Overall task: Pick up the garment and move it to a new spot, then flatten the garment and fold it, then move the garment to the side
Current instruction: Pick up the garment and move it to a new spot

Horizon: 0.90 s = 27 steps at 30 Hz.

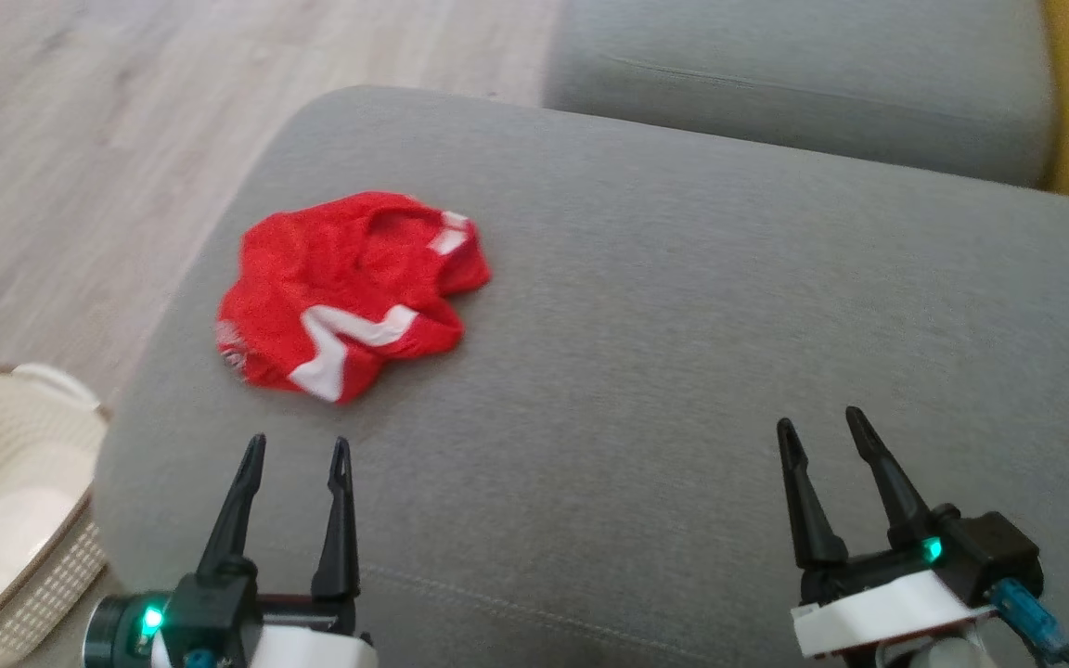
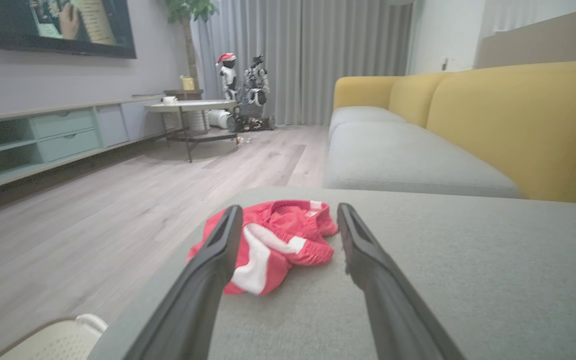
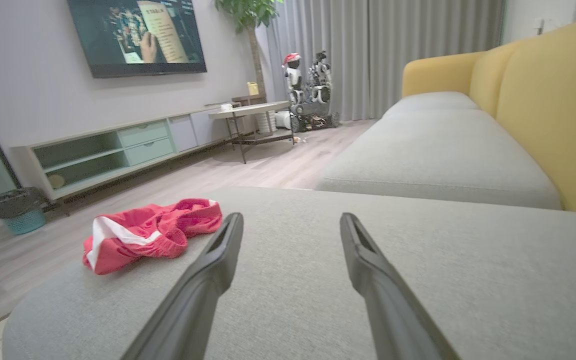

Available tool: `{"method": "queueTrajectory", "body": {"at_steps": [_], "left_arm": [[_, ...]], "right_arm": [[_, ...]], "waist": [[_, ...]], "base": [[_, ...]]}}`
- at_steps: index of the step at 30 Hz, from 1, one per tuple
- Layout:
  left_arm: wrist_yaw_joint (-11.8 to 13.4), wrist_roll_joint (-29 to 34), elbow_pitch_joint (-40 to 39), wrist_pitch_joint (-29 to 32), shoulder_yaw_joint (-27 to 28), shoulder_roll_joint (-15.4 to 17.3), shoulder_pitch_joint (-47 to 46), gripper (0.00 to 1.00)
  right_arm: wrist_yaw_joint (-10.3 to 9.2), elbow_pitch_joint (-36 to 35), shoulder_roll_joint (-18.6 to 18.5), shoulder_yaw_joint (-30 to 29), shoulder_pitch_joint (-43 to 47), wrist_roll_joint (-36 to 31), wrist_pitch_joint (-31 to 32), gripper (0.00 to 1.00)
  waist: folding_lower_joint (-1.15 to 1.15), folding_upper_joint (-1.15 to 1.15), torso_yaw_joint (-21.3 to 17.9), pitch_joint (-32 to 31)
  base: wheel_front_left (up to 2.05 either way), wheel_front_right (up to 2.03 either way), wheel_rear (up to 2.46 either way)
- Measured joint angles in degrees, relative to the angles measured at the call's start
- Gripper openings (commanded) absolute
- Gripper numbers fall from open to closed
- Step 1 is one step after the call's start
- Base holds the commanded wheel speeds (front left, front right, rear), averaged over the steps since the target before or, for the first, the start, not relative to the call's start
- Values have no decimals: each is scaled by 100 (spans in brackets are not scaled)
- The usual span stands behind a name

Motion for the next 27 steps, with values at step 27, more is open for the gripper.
{"method": "queueTrajectory", "body": {"at_steps": [27], "left_arm": [[-602,-285,-172,0,546,-24,-1380,100]], "right_arm": [[0,101,-64,-130,-293,-401,0,100]], "waist": [[0,0,955,718]], "base": [[0,0,0]]}}
